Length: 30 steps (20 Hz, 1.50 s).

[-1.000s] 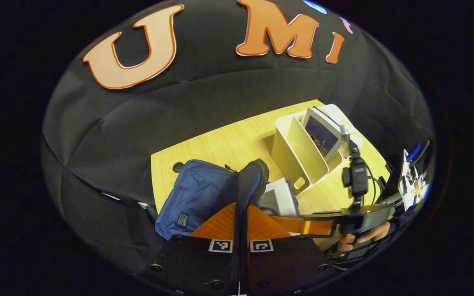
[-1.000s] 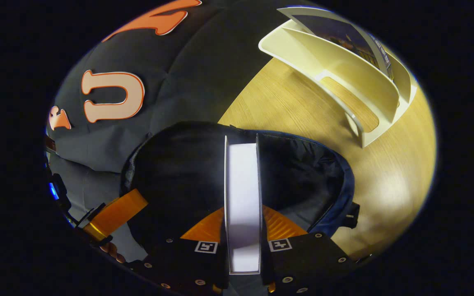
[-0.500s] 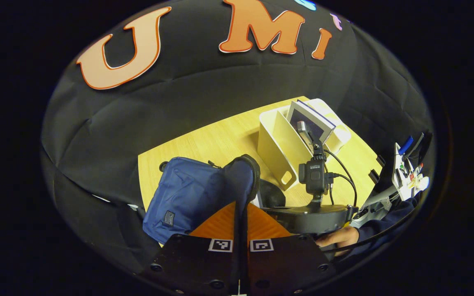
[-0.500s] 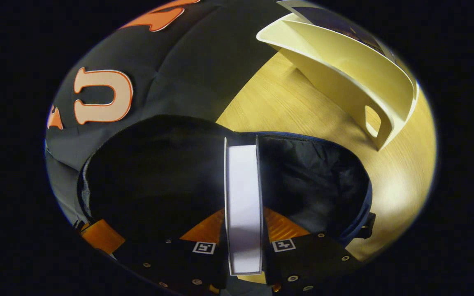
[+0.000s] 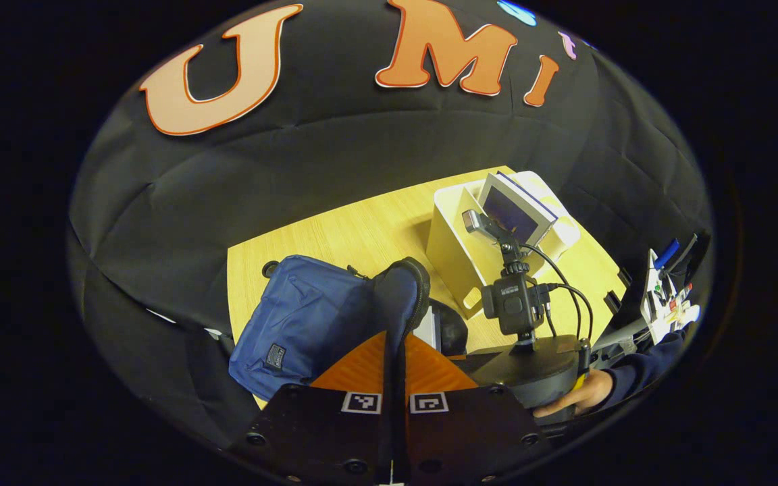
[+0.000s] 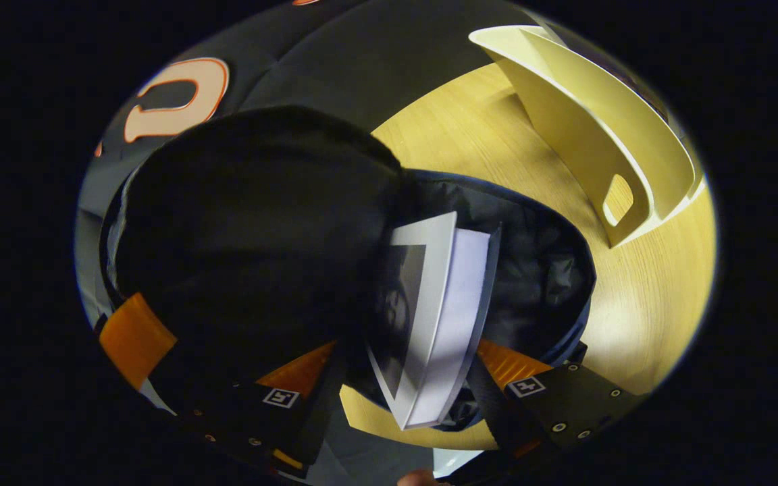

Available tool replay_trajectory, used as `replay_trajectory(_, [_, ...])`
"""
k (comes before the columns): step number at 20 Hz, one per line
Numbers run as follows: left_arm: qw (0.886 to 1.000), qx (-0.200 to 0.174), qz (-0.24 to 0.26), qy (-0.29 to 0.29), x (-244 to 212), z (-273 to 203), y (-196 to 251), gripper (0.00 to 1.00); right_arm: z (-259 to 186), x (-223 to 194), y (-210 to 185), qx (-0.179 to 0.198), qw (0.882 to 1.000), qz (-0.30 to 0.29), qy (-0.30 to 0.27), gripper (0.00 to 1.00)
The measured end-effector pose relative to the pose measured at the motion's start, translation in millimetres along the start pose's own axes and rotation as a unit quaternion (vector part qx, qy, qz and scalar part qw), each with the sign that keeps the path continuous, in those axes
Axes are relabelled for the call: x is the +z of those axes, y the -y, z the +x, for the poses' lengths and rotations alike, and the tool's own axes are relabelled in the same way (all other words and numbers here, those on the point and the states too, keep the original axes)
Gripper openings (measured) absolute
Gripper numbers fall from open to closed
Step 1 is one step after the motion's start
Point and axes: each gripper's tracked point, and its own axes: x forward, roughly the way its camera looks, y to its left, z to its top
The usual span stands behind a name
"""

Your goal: Open the schoolbag, grab two books from the bookshelf and put them into the schoolbag.

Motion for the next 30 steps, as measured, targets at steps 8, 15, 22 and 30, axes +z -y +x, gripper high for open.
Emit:
replay_trajectory(8, [1.000,0.002,-0.015,0.007,-2,0,-3,0.01,-25,-6,15,-0.035,0.997,-0.051,-0.050,0.97])
replay_trajectory(15, [1.000,0.001,-0.011,0.008,-6,3,0,0.01,-115,54,38,-0.060,0.992,-0.108,0.036,0.97])
replay_trajectory(22, [1.000,-0.008,-0.007,0.008,-7,7,3,0.01,-248,165,71,-0.162,0.962,-0.183,0.123,0.97])
replay_trajectory(30, [1.000,-0.015,-0.017,0.005,-14,11,8,0.01,-239,228,123,-0.225,0.956,-0.181,0.049,0.97])
